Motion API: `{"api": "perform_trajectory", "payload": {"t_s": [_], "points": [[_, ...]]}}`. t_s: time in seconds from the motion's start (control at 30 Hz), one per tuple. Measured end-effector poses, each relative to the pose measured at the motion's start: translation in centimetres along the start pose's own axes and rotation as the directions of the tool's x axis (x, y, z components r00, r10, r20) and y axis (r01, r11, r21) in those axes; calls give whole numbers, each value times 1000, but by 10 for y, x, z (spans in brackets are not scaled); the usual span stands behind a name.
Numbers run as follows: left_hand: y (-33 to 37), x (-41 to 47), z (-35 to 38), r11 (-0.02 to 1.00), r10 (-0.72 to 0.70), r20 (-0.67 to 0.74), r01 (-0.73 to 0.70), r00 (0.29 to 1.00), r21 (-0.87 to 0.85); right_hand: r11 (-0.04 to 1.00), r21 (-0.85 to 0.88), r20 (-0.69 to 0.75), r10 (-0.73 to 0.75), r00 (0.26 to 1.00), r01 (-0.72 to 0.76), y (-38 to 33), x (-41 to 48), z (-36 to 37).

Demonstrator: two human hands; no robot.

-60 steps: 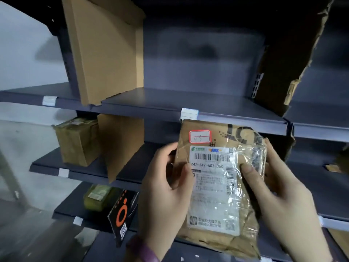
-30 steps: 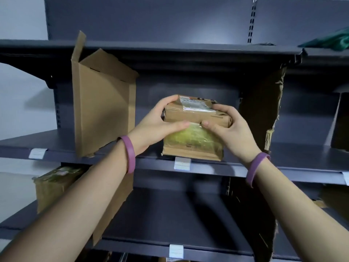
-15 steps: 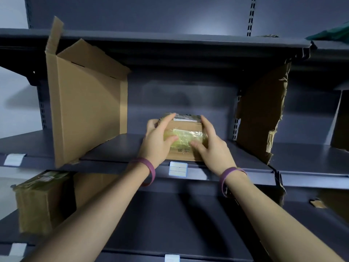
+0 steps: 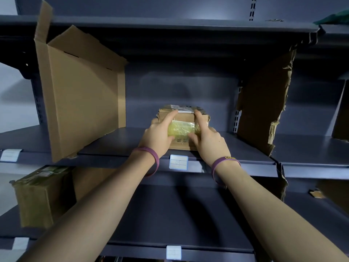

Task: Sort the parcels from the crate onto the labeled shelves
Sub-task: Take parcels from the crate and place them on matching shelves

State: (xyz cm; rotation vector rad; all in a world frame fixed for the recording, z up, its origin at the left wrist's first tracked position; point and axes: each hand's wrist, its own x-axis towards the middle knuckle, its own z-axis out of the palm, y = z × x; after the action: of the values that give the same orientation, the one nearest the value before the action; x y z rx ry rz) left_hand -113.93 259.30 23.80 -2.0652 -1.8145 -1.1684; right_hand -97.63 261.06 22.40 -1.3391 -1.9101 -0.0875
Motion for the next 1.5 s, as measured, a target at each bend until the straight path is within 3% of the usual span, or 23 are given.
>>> {"api": "perform_trajectory", "payload": {"t_s": [0.13,0.2,0.33,0.47,0.53,0.63,0.83,1.0,1.13,1.3,1.5], "points": [[1,-4,1,999,-42,28,42,999,23,999,-27,37,21,999,-20,-2,-7,-5],[8,-13,-3,999,-31,-31,32,999,31,998,-59,36,25,999,-23,-4,-16,-11],[28,-50,-8,992,109,-256,-123,960,-39,998,-22,-22,-61,998,60,2,-47,-24],[47,-123,7,951,153,-279,-218,948,-221,994,-11,-31,-113,993,113,16,-123,-35],[60,-168,26,920,190,-235,-257,953,-297,988,-39,-27,-147,989,146,28,-170,-38],[92,-221,57,886,169,-95,-193,981,-422,993,-52,41,-103,994,105,60,-230,-48],[182,-309,131,836,149,240,8,959,-548,965,-70,82,259,962,-254,151,-356,-101],[299,-379,180,729,254,508,182,823,-660,830,-30,79,558,826,-558,225,-470,-175],[402,-427,213,615,300,697,427,651,-663,711,62,-22,702,711,-700,275,-542,-246],[509,-491,234,587,418,798,541,433,-602,489,266,-128,872,472,-831,317,-630,-322],[612,-537,273,629,543,810,532,221,-567,291,381,-247,947,207,-877,368,-703,-387]]}}
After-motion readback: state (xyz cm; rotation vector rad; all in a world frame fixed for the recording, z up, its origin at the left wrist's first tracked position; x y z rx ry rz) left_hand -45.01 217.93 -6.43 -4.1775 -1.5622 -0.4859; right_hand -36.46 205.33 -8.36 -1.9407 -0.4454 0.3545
